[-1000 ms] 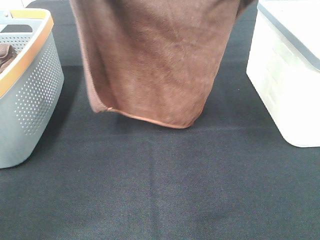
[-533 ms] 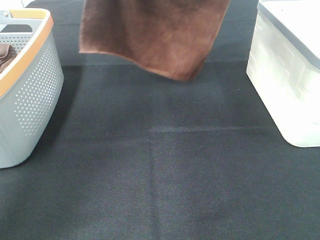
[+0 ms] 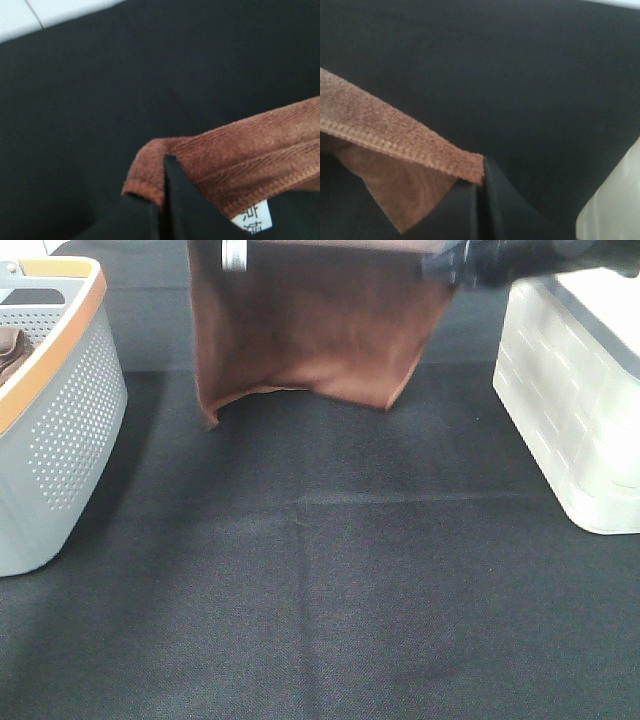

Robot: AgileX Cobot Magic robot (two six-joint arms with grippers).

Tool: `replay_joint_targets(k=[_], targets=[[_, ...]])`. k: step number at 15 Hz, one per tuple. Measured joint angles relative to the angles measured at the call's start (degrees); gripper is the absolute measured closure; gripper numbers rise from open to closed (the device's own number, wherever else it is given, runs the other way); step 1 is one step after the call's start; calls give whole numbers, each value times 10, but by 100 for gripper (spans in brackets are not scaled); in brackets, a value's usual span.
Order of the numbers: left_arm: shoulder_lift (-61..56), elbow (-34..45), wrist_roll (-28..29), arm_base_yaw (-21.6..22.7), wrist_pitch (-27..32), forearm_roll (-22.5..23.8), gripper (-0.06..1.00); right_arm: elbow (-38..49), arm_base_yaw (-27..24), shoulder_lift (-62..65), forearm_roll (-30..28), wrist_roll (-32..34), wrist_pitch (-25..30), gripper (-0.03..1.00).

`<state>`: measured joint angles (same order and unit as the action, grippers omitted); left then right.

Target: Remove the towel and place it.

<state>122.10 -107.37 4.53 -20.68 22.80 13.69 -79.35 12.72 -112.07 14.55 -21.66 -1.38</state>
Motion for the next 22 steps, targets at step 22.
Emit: replay_joint_targets(k=[22], targets=[[54,100,-45,-14,459,-194,94,1,-1,-3,35,30,612,97]])
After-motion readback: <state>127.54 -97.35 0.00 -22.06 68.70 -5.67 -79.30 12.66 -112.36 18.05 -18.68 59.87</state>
